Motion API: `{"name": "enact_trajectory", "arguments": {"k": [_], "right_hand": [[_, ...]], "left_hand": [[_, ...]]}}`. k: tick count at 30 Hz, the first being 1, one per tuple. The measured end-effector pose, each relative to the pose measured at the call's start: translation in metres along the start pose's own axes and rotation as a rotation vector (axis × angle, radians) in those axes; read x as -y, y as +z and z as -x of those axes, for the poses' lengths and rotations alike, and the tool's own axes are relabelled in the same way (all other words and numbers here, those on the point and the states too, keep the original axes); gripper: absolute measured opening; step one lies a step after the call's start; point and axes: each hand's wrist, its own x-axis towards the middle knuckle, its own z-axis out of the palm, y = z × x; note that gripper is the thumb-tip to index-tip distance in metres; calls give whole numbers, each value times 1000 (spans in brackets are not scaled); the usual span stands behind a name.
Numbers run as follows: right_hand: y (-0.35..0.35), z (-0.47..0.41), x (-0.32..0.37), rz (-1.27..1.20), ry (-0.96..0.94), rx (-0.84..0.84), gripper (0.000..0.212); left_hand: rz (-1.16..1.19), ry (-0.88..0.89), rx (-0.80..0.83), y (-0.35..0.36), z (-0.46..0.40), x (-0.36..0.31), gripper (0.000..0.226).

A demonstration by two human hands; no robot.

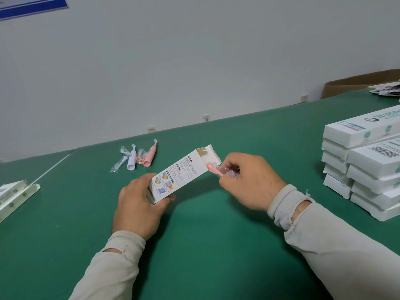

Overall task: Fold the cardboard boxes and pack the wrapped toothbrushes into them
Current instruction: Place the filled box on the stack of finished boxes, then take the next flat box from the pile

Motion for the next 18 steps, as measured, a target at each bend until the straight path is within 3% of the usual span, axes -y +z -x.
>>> {"name": "enact_trajectory", "arguments": {"k": [4, 8, 10, 13, 14, 16, 18], "right_hand": [[12, 3, 1, -373, 137, 156, 9], [13, 3, -2, -427, 161, 205, 6], [5, -1, -2, -365, 144, 63, 5], [-8, -6, -1, -256, 106, -279, 27], [-11, -7, -1, -264, 87, -338, 22], [-10, -5, 0, -263, 37, -360, 6], [-8, -2, 0, -195, -23, -317, 4]], "left_hand": [[23, 9, 4, -1, 0, -1, 48], [14, 13, -1, -1, 0, -1, 47], [-4, 9, -10, -1, -1, 0, 46], [-33, 4, -20, -1, -1, 0, 48], [-40, 3, -20, -1, -1, 0, 48], [-48, -4, -20, -1, 0, -1, 48], [-57, -11, -21, -2, 0, -1, 48]]}}
